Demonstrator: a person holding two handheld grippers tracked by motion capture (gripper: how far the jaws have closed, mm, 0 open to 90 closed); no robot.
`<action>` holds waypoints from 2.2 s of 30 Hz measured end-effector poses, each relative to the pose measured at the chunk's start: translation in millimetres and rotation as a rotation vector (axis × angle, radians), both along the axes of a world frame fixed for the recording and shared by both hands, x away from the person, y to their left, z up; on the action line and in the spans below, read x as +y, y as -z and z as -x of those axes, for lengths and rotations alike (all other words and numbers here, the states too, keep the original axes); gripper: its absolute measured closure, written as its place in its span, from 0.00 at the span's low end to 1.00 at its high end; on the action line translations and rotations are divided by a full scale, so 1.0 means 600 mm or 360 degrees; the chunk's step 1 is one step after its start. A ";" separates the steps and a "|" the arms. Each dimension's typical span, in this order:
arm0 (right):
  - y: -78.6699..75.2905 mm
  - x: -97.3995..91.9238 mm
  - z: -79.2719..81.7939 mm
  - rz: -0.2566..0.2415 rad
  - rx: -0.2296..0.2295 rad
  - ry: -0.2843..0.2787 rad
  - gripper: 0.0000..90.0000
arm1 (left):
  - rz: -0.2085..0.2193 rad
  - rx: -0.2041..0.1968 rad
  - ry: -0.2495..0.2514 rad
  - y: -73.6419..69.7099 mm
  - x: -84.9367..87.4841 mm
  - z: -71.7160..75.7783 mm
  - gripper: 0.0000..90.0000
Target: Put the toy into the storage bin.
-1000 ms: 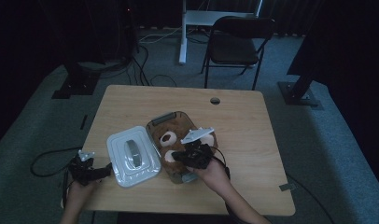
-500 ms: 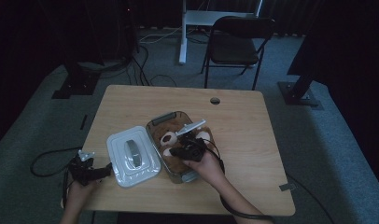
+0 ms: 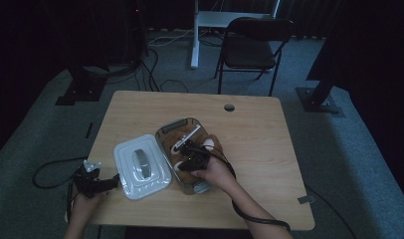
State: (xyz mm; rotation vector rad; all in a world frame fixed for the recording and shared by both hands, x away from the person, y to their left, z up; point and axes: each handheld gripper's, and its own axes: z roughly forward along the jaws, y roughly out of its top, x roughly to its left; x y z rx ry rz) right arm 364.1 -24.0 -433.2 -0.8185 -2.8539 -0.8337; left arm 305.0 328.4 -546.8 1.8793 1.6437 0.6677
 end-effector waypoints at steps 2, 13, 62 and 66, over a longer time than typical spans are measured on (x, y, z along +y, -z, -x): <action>0.004 0.008 0.004 0.0078 -0.0020 -0.0051 1.00 | 0.0000 0.0000 0.0000 0.000 0.000 0.000 0.01; -0.027 -0.018 0.015 -0.0225 0.0012 -0.0045 1.00 | 0.0000 0.0003 0.0000 0.000 0.000 0.000 0.01; -0.018 -0.136 -0.055 -0.0102 -0.0032 0.0416 1.00 | 0.0000 0.0003 0.0000 0.000 0.000 0.000 0.01; -0.015 -0.122 -0.056 -0.0016 -0.0070 0.0412 1.00 | 0.0000 0.0003 0.0000 0.000 0.000 0.000 0.01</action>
